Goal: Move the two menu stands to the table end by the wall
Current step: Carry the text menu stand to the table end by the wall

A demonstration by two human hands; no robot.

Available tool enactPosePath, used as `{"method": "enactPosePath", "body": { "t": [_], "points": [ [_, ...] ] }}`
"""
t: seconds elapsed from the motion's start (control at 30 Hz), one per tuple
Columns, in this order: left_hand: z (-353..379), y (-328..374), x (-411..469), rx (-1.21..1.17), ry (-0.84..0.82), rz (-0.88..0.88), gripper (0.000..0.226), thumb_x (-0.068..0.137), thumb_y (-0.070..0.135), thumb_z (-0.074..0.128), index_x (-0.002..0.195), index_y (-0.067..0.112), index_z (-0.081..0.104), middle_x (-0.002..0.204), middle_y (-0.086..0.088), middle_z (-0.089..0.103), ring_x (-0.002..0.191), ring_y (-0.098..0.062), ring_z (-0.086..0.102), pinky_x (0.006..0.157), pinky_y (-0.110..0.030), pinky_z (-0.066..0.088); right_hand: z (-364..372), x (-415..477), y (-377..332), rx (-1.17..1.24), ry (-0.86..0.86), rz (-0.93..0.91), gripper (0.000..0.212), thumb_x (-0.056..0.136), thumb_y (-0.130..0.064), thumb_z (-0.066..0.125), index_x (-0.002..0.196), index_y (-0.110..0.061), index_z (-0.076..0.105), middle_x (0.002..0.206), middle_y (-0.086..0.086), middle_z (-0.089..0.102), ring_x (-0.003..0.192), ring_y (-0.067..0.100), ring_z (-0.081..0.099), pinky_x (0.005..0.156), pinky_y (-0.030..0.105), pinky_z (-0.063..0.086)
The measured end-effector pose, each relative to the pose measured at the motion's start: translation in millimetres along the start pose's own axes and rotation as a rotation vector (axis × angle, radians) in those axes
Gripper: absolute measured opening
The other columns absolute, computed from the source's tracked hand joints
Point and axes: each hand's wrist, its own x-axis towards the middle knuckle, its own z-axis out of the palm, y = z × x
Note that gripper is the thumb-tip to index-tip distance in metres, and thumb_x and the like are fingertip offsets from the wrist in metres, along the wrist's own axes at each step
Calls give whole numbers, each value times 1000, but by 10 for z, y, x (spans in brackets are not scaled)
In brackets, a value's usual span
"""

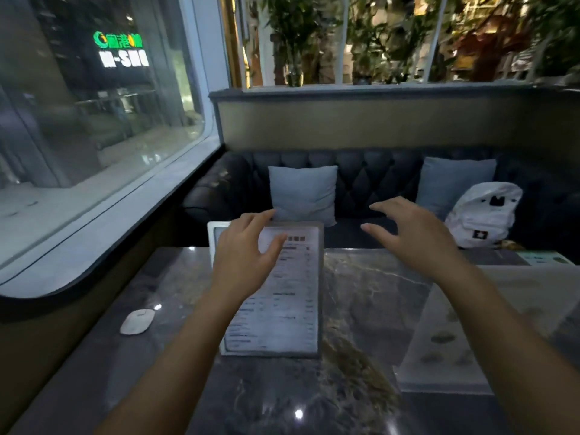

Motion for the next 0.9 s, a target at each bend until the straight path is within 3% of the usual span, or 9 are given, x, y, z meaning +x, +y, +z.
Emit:
{"method": "enactPosePath", "body": {
  "t": [0.4,0.57,0.67,0.8,0.9],
  "points": [
    [-321,-858,35,103,-14,-81,42,85,32,59,123,16,53,120,-8,58,111,-24,50,93,-40,41,723,400,-358,-1,-143,90,54,87,-41,52,133,-16,39,130,8,54,114,26,51,88,39,42],
    [-186,-1158,-18,-33,-14,-227,46,85,35,58,126,19,47,126,-6,52,115,-17,45,91,-25,34,1008,351,-318,117,-150,224,54,86,-37,55,132,-13,39,128,10,55,112,27,52,82,36,41],
    [-58,-1338,-119,-110,-73,-359,54,86,37,57,131,13,41,135,-10,47,123,-22,43,99,-31,34,1163,245,-281,216,-108,321,51,86,-34,56,128,-10,43,123,13,58,103,27,56,79,35,43],
    [87,-1536,-305,-301,-186,-523,48,86,36,56,128,17,44,128,-8,52,114,-22,49,97,-41,44,1381,33,-255,373,-82,387,35,86,-30,57,117,-13,52,97,0,61,72,3,53,57,20,39],
    [189,-1628,-420,-481,-232,-614,43,87,28,57,126,14,46,117,-8,57,106,-20,54,89,-35,48,1570,-134,-210,602,-139,464,24,88,-25,55,112,-20,55,100,-1,61,81,1,55,61,18,41]
  ]
}}
